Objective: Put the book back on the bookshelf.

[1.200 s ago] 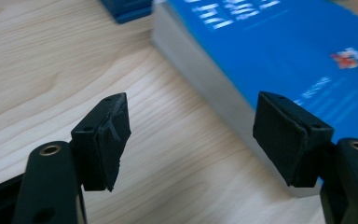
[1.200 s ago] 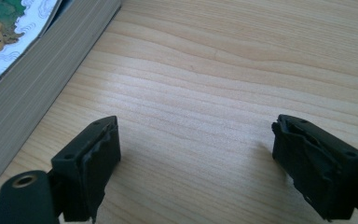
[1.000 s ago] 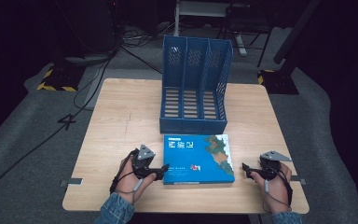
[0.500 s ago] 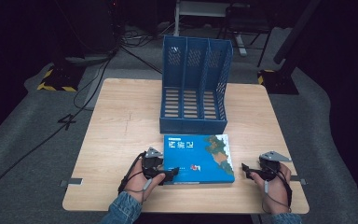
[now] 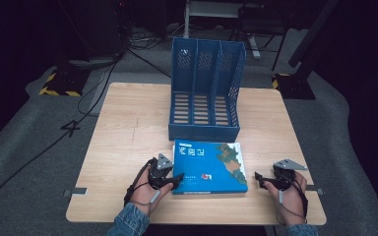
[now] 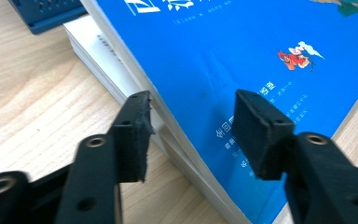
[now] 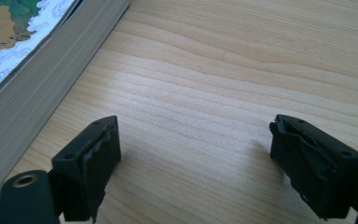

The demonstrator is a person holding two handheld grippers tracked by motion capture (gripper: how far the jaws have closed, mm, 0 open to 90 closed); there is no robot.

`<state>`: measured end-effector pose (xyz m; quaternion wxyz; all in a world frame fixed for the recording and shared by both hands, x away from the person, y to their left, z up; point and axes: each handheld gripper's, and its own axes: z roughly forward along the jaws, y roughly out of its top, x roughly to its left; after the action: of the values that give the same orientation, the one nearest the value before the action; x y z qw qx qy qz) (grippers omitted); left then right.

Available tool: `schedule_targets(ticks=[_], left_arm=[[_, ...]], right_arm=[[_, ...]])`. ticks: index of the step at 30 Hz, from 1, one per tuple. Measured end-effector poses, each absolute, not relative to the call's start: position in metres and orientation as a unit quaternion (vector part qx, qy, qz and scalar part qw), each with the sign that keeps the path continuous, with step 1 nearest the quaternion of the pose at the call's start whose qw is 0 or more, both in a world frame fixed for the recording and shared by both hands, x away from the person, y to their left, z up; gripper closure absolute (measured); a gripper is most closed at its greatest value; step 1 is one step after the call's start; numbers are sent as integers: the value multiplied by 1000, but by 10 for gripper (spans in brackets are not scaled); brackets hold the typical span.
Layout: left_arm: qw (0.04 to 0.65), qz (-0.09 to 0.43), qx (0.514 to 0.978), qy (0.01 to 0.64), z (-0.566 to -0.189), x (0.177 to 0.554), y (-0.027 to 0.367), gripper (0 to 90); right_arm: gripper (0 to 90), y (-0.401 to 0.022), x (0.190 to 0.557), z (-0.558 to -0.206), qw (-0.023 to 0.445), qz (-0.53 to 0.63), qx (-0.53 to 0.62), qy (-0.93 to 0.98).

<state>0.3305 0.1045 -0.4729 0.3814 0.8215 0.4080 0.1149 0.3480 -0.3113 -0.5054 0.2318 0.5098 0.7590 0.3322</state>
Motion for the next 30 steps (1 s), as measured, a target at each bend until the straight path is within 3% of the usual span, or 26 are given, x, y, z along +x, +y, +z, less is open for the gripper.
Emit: schedule_targets(ticks=[7, 11, 17, 21, 25, 30], left_arm=[[382, 112, 825, 402, -469, 331, 106, 566], [393, 46, 815, 424, -476, 349, 114, 497], [385, 79, 826, 404, -468, 351, 108, 512], [399, 67, 823, 399, -458, 349, 106, 544], [417, 52, 823, 382, -451, 346, 106, 660], [430, 73, 832, 343, -451, 347, 95, 680]], right_arm=[[162, -310, 348, -505, 231, 333, 508, 760], [162, -307, 348, -506, 231, 334, 505, 762], [182, -301, 346, -505, 220, 341, 482, 777], [182, -292, 340, -505, 210, 346, 465, 788], [192, -285, 337, -505, 209, 348, 461, 789], [202, -286, 337, -505, 208, 349, 462, 788]])
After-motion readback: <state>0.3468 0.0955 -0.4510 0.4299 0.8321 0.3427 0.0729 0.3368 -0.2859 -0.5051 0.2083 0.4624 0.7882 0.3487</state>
